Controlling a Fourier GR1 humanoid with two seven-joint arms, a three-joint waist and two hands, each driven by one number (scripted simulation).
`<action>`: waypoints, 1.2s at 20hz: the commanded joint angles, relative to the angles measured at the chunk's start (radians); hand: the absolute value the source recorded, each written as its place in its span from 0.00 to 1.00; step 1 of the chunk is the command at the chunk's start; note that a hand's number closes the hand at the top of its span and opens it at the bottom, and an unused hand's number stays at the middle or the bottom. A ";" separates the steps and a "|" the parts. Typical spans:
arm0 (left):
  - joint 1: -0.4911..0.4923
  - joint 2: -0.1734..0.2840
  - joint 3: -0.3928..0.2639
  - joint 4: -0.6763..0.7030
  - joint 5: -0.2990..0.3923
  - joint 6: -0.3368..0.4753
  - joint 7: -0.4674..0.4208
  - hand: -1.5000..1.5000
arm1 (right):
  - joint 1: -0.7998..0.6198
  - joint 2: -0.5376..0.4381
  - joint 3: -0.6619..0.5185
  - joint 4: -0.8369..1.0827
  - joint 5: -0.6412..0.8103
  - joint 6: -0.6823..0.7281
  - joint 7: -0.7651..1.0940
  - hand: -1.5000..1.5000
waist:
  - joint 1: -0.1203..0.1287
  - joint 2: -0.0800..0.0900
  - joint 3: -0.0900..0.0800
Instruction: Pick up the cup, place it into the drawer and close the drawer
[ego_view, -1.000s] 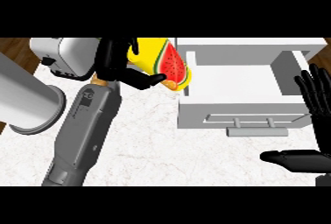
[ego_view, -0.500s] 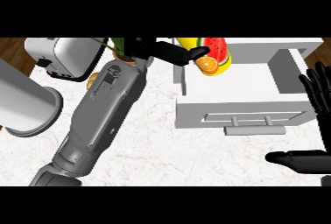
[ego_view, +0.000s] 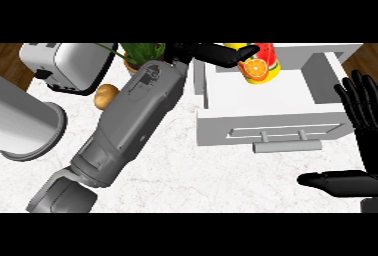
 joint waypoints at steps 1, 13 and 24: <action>-0.013 0.000 -0.084 0.010 0.060 0.021 0.012 1.00 | 0.003 0.023 0.018 -0.028 0.017 -0.024 0.023 0.00 | 0.015 -0.005 0.000; -0.051 0.000 -0.360 0.159 0.172 0.133 0.040 1.00 | -0.055 -0.004 -0.010 0.038 -0.004 -0.002 0.001 0.00 | -0.030 0.006 0.001; -0.028 0.000 -0.490 0.206 0.185 0.178 0.034 0.00 | -0.058 -0.036 -0.034 0.054 -0.048 0.052 -0.031 0.00 | -0.039 0.012 0.000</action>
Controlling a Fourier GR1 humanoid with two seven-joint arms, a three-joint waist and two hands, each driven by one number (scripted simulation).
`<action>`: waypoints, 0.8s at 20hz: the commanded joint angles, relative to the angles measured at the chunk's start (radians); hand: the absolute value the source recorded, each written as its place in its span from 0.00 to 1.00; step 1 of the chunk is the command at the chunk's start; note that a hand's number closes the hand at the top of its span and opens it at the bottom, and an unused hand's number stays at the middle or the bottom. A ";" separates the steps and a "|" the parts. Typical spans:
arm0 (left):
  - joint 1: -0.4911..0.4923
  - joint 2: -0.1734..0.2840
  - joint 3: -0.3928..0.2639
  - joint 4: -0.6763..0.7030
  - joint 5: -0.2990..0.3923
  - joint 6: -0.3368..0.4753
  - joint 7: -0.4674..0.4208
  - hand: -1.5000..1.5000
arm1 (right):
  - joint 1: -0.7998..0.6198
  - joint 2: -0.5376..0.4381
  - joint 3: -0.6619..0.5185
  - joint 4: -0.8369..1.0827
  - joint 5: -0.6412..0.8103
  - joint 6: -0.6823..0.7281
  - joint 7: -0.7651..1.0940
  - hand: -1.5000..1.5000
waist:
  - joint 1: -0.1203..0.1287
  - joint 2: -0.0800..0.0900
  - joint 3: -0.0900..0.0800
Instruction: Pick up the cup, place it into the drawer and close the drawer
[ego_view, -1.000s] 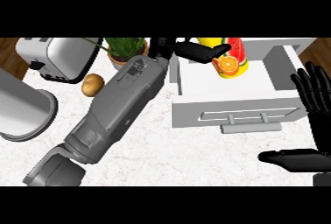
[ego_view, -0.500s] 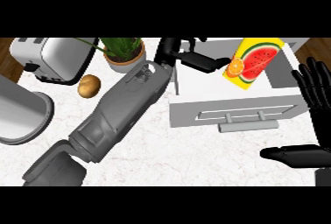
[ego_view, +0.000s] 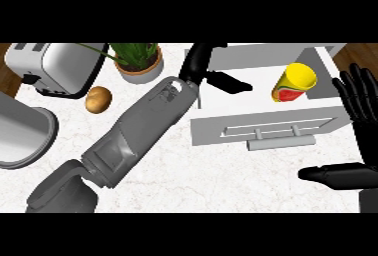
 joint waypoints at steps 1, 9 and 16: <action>0.029 0.000 -0.053 -0.065 0.035 0.063 0.004 0.00 | 0.028 -0.016 -0.018 -0.043 -0.034 0.022 0.023 0.00 | 0.002 -0.005 -0.001; 0.030 0.000 0.007 -0.118 0.108 0.052 -0.153 0.00 | -0.021 -0.025 -0.019 -0.064 -0.234 0.105 0.116 1.00 | 0.035 -0.011 -0.002; -0.046 0.007 0.100 -0.117 0.127 0.057 -0.103 0.00 | 0.062 -0.115 0.041 -0.117 -0.059 0.195 0.060 1.00 | 0.070 -0.018 -0.001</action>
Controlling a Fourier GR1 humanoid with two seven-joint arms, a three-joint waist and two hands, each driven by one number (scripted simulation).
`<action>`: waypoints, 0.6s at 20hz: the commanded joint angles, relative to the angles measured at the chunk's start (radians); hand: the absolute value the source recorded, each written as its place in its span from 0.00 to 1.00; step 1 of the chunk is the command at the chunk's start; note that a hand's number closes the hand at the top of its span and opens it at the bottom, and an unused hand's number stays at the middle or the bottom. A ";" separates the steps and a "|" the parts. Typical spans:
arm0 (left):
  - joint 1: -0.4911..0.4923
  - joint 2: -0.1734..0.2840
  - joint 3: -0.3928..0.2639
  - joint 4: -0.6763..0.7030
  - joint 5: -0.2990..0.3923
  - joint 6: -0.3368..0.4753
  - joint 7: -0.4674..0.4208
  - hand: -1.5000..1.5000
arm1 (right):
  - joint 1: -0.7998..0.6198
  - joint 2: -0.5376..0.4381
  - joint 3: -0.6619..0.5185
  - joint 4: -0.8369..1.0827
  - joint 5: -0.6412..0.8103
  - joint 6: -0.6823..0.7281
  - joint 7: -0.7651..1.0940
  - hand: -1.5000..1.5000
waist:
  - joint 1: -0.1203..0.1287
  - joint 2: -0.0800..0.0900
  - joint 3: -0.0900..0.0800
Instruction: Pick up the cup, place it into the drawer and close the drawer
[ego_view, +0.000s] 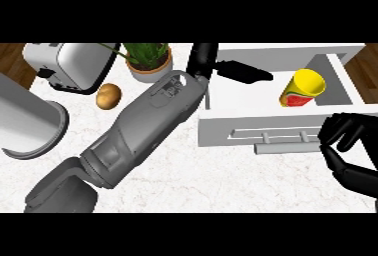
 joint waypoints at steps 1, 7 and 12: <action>0.009 0.015 0.042 -0.029 0.002 0.001 0.028 0.00 | 0.067 -0.051 0.027 -0.075 0.053 0.055 0.014 1.00 | 0.024 -0.009 0.000; 0.095 0.131 0.089 -0.180 0.013 -0.060 0.088 0.00 | 0.071 -0.056 0.060 -0.104 0.218 0.011 0.042 1.00 | 0.046 -0.011 -0.001; 0.212 0.217 0.102 -0.351 -0.008 -0.022 0.140 0.00 | 0.046 -0.019 0.123 -0.084 0.356 -0.045 0.068 1.00 | 0.056 -0.012 0.000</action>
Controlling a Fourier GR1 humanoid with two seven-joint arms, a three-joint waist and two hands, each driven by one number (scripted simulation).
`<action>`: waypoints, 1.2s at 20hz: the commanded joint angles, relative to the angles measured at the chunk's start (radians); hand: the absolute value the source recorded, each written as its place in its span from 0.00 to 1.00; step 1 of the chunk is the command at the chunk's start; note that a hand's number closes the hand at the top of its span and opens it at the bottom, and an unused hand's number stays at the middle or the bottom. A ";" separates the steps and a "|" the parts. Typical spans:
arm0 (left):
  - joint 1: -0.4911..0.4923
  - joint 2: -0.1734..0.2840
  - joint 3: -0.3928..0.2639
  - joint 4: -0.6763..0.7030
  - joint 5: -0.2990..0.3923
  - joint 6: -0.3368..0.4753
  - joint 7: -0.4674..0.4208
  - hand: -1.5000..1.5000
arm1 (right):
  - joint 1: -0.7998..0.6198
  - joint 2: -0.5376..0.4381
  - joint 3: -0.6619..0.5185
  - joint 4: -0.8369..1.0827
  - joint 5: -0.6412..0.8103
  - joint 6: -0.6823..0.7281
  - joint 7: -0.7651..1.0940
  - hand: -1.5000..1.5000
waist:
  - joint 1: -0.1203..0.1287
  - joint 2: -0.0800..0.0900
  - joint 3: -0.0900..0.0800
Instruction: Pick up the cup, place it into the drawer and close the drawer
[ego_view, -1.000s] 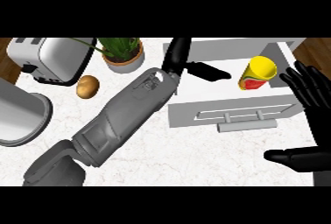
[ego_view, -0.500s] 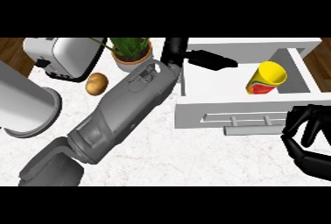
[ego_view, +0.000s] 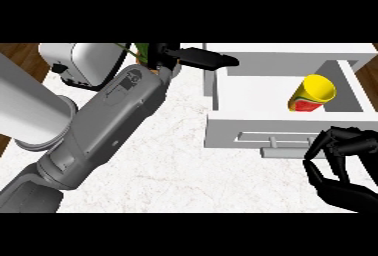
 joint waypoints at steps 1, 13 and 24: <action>0.072 0.078 0.010 -0.167 -0.007 0.026 0.081 0.00 | -0.048 0.036 0.063 0.078 0.146 -0.066 0.009 1.00 | 0.022 -0.003 0.000; 0.369 0.264 0.091 -0.395 0.018 -0.094 0.066 0.00 | -0.162 0.003 0.291 0.371 0.629 -0.205 -0.115 1.00 | 0.030 0.006 0.000; 0.643 0.368 0.166 -0.600 0.020 -0.166 0.028 0.00 | -0.429 0.087 0.282 1.034 0.820 -0.480 -0.324 1.00 | 0.028 0.012 0.002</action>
